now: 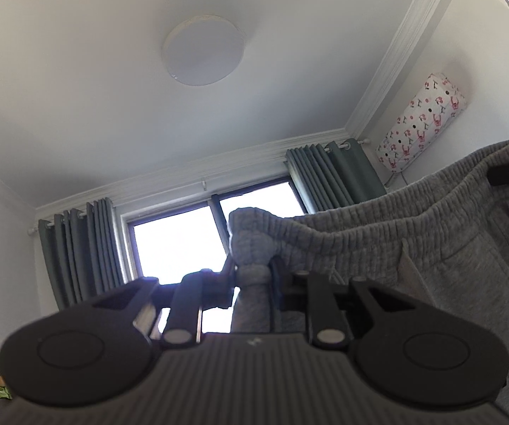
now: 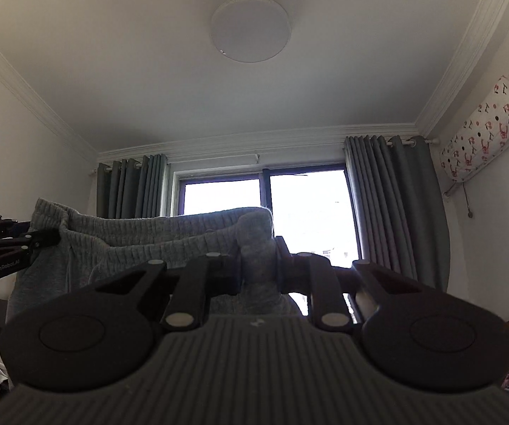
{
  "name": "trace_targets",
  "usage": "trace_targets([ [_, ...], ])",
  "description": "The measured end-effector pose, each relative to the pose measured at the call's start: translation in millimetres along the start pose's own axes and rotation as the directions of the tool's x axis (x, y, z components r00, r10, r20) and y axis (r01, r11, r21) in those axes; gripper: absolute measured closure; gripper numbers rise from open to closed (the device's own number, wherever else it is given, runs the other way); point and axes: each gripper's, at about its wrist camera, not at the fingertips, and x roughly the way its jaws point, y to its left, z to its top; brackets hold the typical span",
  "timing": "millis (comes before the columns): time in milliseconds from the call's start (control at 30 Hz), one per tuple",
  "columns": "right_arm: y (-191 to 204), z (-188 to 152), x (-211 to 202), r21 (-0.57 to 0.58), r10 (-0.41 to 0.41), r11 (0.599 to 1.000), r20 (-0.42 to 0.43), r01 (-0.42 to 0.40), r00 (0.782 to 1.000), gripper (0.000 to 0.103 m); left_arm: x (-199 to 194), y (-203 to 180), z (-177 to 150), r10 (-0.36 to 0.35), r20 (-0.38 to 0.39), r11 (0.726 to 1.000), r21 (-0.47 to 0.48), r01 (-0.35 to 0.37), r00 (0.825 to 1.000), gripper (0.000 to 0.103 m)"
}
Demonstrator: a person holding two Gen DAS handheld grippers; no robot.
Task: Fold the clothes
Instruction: 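Hold the sweatpants waistband up with both tools, shaking them out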
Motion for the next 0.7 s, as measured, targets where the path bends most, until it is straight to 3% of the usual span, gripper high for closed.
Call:
trace_targets([
  [133,-8.6,23.0,-8.3,-0.026,-0.027,0.999,0.007,0.027,1.0,0.087,-24.3,11.3,22.6,-0.04,0.008,0.998,-0.043,0.041,0.999,0.081],
  [433,-53.6,4.6,-49.5,-0.016,-0.035,0.999,0.027,0.035,0.999,0.087,-54.2,4.6,40.1,-0.118,0.05,0.992,-0.047,0.12,0.992,0.081],
  [700,-77.4,10.9,-64.1,-0.016,-0.046,0.999,0.05,0.046,0.998,0.087,-65.0,-1.6,55.6,-0.109,0.082,0.993,-0.04,0.112,0.991,0.081],
])
